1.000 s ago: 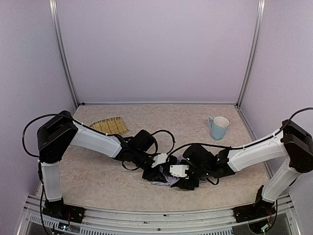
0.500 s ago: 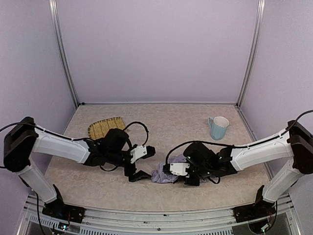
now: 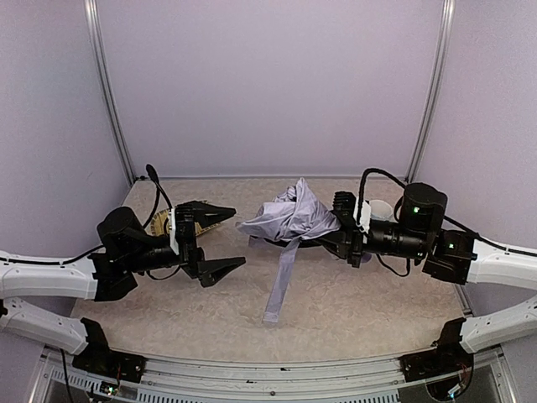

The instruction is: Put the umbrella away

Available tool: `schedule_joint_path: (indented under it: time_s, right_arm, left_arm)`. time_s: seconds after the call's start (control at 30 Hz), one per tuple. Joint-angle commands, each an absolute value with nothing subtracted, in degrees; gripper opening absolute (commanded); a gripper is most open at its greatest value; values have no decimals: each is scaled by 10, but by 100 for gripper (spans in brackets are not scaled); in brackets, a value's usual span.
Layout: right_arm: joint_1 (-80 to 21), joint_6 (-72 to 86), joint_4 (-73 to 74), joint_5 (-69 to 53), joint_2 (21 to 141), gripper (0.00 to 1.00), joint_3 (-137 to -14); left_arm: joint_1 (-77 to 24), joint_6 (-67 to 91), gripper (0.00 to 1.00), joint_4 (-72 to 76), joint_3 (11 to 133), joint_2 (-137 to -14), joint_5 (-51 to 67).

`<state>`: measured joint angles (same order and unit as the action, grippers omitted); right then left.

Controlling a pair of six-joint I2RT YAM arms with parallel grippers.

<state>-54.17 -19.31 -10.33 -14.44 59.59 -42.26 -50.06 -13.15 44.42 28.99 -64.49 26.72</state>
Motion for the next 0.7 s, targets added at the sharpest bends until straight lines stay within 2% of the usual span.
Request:
schedule_joint_path:
  time_s: [0.0,0.13,0.27,0.37,0.47,0.6,0.67]
  right_arm:
    - [-539,-168,-179,-199,593,0,-444]
    - [-538,-151,-201,-205,591,0,-450]
    - [-537,-123,-192,-156,591,0,-475]
    - [-537,-114,-176,-127,593,0,-490]
    - [-536,-94,-174,-97,605,0,-500]
    - [-537,-70,-146,-63,636,0,-531]
    - [-537,-68,-146,-73,646,0,-535]
  left_arm:
    - [-530,-146,96,456,319,-652,298]
    - [-536,-137,78,454,321,-684,279]
    - [-544,-112,70,521,294,-687,254]
    - [-560,-121,66,639,226,-671,162]
    - [-585,-152,53,658,213,-676,116]
    - [-605,-149,49,607,249,-726,126]
    - [-606,-150,55,626,254,-752,125]
